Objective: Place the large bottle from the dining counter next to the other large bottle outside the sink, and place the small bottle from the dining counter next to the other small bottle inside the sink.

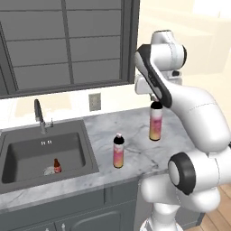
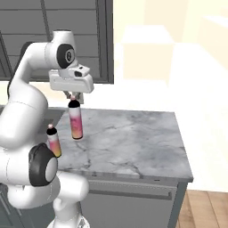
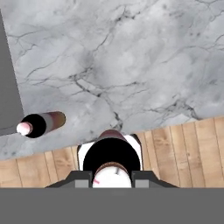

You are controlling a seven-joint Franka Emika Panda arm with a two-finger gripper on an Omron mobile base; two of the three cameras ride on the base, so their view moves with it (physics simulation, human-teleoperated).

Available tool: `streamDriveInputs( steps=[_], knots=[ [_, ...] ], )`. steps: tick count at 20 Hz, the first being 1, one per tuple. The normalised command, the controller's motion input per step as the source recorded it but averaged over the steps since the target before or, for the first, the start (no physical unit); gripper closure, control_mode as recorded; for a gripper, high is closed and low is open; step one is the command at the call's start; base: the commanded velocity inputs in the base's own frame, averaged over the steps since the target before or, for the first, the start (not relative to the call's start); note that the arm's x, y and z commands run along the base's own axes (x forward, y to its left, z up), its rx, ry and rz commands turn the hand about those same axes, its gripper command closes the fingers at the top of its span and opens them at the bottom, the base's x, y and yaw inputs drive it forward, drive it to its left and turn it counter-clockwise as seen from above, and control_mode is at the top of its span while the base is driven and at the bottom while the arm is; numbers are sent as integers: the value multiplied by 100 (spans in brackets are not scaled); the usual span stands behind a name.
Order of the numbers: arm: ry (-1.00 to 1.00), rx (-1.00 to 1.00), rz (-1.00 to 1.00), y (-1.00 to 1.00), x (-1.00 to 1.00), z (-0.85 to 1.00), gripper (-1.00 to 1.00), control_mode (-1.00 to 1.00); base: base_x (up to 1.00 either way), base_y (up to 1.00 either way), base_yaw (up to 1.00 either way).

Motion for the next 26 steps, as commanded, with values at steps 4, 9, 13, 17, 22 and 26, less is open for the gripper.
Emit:
streamDriveInputs(
  steps=[4, 9, 13, 17, 22, 26],
  knots=[
    [0, 0, -5, 5, 11, -18, 100, -100, 0, 0, 0],
    [0, 0, -5, 0, 10, -17, 100, -100, 0, 0, 0],
    [0, 0, -5, 1, 25, -28, 100, -100, 0, 0, 0],
    [0, -2, -7, 12, 36, -23, 100, -100, 0, 0, 0],
    [0, -1, -6, 0, 16, -6, 100, -100, 0, 0, 0],
    [0, 0, -7, 0, 0, -11, 100, -100, 0, 0, 0]
  ],
)
